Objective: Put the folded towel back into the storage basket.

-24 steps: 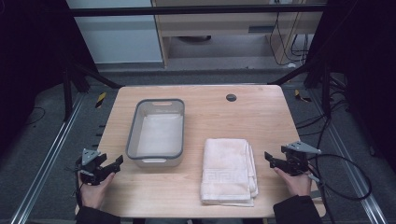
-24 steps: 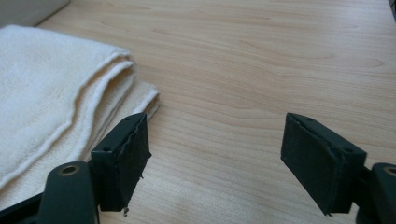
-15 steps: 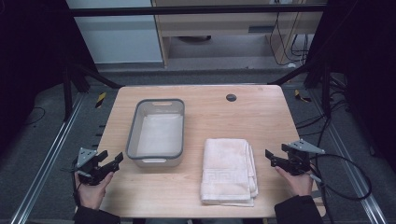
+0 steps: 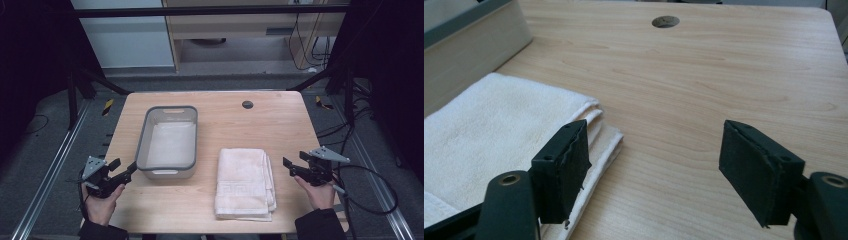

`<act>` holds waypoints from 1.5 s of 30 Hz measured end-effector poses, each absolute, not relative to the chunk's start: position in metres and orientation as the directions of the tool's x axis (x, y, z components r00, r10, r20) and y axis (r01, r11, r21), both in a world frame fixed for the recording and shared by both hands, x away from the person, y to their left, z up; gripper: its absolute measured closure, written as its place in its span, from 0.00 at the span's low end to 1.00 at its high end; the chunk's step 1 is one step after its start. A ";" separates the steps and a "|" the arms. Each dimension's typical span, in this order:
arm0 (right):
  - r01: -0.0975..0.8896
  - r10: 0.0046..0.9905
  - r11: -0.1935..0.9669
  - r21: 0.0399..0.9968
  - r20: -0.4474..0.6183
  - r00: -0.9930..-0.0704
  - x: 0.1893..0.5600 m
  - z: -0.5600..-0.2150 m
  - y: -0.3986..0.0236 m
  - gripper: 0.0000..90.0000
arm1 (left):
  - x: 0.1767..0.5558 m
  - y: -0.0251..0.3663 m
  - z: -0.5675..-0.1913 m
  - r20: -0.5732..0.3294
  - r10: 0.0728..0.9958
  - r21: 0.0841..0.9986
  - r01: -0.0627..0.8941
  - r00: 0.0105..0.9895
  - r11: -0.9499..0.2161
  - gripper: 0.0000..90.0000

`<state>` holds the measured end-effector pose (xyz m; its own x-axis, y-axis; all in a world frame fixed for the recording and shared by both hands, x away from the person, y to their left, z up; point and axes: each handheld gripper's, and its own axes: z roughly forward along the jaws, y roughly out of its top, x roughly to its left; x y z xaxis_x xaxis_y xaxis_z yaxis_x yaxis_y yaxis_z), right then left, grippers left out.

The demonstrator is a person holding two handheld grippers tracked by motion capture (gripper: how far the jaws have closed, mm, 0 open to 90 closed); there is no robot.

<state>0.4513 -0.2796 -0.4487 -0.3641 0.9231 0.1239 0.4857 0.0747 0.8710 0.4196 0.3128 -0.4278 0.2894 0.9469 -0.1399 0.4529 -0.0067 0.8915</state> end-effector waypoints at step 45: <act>0.419 0.886 0.093 0.903 0.116 -0.448 0.471 -0.399 -0.252 0.29 | 0.439 0.203 -0.397 -0.075 0.855 0.908 0.390 0.513 -0.154 0.32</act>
<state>0.4709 -0.2522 -0.3994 -0.4481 0.8863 0.1165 0.4192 0.0933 0.9031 0.4391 0.2026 -0.3969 0.5129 0.8551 -0.0750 0.3898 -0.1541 0.9079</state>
